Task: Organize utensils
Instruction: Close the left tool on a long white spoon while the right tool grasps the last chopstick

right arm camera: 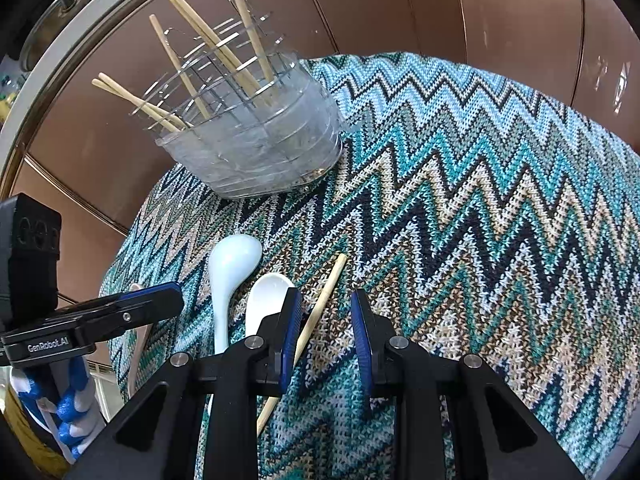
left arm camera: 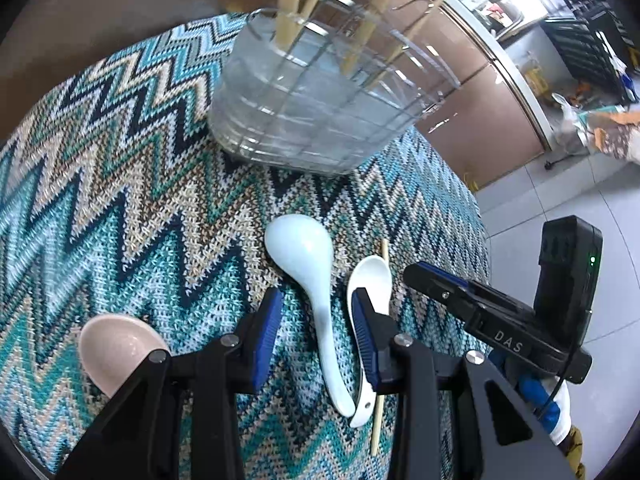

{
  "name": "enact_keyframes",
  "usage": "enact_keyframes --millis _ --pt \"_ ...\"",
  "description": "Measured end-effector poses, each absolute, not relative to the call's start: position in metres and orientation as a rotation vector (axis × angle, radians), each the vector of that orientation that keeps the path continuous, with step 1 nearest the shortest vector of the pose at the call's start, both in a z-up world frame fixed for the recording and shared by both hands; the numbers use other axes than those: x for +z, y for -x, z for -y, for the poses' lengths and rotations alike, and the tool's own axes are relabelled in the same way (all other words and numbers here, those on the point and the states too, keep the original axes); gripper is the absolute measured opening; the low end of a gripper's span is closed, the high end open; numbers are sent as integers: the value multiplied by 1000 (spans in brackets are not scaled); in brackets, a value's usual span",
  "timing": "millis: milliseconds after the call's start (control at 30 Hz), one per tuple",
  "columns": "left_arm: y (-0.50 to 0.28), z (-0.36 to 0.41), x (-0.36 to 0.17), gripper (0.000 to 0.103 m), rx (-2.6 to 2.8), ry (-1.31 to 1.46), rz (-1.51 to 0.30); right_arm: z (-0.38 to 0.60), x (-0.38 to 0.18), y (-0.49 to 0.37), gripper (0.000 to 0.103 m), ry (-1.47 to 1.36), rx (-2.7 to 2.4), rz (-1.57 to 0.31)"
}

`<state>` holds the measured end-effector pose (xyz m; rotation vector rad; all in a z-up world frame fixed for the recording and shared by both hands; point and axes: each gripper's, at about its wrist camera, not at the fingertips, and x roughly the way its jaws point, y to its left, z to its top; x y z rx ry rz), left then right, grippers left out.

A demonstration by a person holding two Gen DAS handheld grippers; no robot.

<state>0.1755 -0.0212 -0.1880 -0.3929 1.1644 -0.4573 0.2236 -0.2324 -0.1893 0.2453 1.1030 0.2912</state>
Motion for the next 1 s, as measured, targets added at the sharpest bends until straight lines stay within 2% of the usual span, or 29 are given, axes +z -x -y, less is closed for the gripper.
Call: enact_keyframes --millis 500,767,1000 --pt "-203 28 -214 35 -448 503 -1210 228 -211 -259 25 -277 290 -1155" --pt "-212 36 -228 35 -440 547 -1216 228 -220 -271 20 -296 291 -1186" --pt "-226 31 -238 35 -430 628 -1217 230 -224 -282 19 -289 303 -1206"
